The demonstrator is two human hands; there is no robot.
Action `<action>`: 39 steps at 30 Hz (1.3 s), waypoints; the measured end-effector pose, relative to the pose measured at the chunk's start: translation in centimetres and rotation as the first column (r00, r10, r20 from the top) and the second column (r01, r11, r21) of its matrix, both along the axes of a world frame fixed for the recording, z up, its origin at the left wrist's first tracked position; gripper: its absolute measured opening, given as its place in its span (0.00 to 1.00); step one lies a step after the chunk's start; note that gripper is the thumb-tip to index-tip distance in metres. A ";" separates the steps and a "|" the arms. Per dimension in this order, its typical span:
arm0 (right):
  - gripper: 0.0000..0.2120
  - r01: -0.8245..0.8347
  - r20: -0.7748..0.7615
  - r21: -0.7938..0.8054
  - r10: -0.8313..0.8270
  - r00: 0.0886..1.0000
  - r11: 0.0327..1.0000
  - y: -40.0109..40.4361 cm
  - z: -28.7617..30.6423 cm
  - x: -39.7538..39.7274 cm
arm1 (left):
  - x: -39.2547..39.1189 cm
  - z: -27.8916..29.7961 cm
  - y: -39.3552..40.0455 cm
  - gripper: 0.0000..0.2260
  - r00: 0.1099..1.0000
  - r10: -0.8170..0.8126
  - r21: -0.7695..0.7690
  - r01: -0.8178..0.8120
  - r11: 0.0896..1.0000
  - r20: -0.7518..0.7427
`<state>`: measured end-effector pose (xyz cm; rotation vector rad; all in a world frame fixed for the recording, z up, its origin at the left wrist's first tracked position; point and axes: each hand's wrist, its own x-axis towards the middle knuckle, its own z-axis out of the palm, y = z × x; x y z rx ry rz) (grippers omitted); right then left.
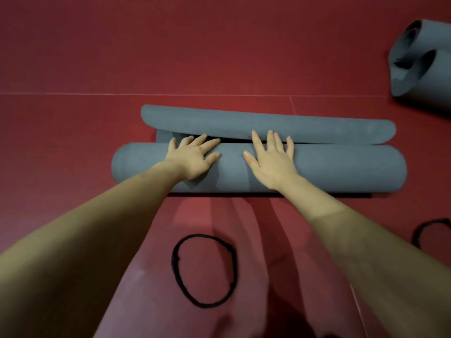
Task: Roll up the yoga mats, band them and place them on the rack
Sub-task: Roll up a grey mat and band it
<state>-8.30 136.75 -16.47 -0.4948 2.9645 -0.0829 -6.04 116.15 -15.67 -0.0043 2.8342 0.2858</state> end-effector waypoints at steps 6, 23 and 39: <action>0.37 -0.143 -0.135 -0.069 0.132 0.982 0.987 1.3 -1.3 1.5 | -1.8 -1.0 2.8 0.20 0.963 0.226 0.029 -0.225 0.974 -0.149; 0.63 -0.116 -0.091 0.214 0.138 0.986 0.970 -0.7 -0.8 -4.2 | -2.9 -1.4 3.1 0.57 0.984 -0.132 -0.315 0.088 0.945 -0.122; 0.50 -0.292 -0.051 0.325 0.325 0.944 0.899 -0.3 2.0 -1.3 | -0.1 -0.1 2.9 0.51 0.954 -0.268 -0.341 0.208 0.917 -0.137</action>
